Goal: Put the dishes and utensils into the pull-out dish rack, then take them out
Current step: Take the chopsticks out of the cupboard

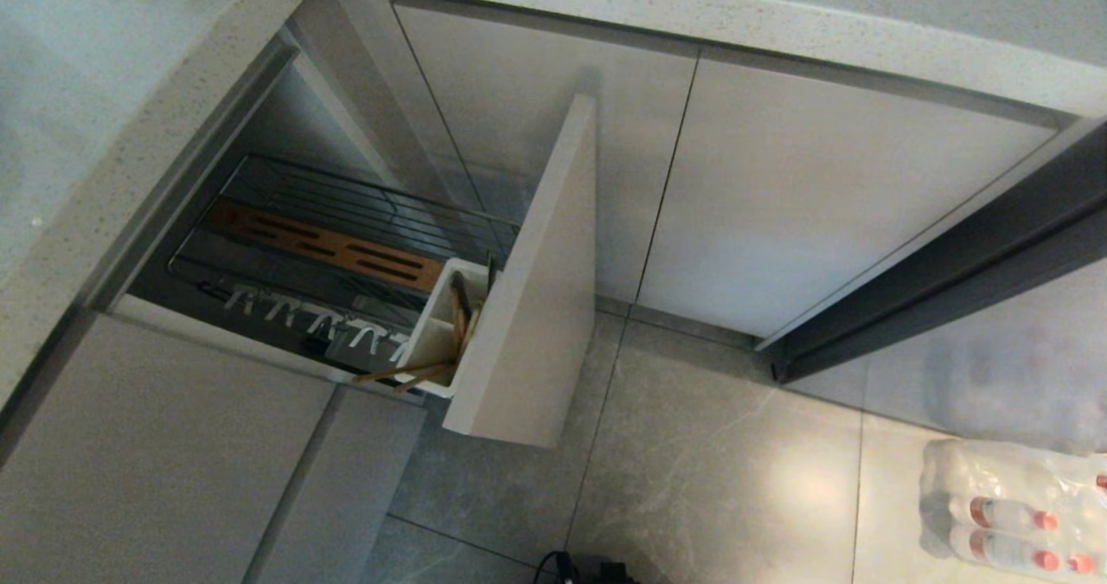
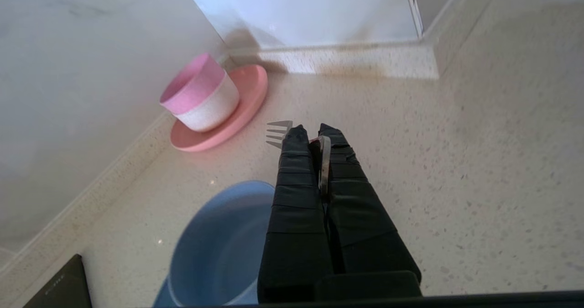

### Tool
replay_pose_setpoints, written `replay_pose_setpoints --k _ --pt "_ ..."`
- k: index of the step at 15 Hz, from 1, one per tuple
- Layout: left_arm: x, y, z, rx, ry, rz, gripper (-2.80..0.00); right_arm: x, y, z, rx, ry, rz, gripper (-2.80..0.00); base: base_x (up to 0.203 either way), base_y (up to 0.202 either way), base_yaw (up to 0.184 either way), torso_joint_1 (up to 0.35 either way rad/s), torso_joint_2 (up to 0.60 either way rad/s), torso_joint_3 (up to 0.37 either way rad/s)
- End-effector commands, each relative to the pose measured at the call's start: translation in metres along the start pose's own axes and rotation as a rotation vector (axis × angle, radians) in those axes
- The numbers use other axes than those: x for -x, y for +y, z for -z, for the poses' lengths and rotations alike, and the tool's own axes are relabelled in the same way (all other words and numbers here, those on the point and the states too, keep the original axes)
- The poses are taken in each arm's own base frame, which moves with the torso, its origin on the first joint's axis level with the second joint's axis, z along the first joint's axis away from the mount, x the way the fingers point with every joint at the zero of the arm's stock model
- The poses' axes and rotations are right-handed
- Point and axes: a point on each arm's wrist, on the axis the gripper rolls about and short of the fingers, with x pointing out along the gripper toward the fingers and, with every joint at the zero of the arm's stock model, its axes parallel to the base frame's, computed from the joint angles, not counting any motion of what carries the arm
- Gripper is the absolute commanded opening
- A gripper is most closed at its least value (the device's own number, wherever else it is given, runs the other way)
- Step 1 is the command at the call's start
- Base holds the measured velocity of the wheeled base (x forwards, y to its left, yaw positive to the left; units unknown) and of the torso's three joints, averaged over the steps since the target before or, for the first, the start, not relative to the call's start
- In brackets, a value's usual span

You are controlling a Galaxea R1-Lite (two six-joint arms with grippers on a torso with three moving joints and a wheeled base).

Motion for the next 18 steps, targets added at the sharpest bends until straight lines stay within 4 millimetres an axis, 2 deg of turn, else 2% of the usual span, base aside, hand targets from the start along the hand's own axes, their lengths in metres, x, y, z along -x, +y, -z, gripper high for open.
replay_pose_setpoints --k 1,18 --pt "-0.005 -0.004 0.006 -0.01 0.016 0.001 -2.8 0.0 0.0 0.0 0.0 0.0 0.0 -2.8 0.0 0.0 0.0 0.0 0.0 0.0" --pt "-0.016 -0.008 0.03 -0.131 0.096 -0.02 -2.8 0.0 0.0 0.0 0.0 0.001 0.0 -2.8 0.0 0.0 0.0 0.0 0.0 0.0"
